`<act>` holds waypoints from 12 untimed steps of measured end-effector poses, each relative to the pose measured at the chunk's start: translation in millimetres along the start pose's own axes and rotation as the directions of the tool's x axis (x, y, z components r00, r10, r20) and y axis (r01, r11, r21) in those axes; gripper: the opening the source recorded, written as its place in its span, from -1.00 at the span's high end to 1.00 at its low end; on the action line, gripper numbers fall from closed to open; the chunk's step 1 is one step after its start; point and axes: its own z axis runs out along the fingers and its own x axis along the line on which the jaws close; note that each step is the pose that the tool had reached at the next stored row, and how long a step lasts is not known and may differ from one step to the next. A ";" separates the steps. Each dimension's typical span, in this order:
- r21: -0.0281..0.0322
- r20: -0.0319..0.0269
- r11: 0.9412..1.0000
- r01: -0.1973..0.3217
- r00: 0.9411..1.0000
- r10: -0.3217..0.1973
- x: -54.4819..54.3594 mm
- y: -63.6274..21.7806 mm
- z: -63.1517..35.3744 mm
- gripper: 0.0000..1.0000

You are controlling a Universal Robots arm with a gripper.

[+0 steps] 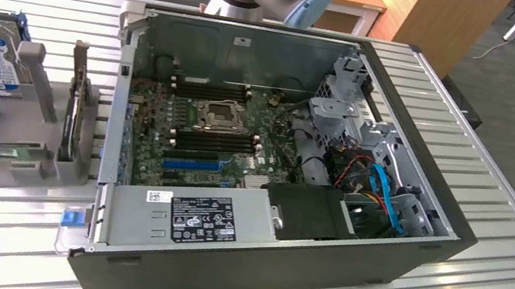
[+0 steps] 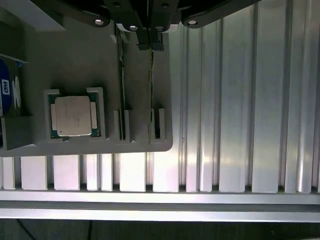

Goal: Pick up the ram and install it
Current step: 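Pick up the ram and move it above insertion slot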

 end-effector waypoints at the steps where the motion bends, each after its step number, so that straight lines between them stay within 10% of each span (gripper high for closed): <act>1: 0.000 0.000 1.000 -0.003 1.000 0.003 0.0 0.2 -2.4 0.76; 12: 0.000 0.001 1.000 -0.021 1.000 0.021 0.1 2.2 -30.7 0.76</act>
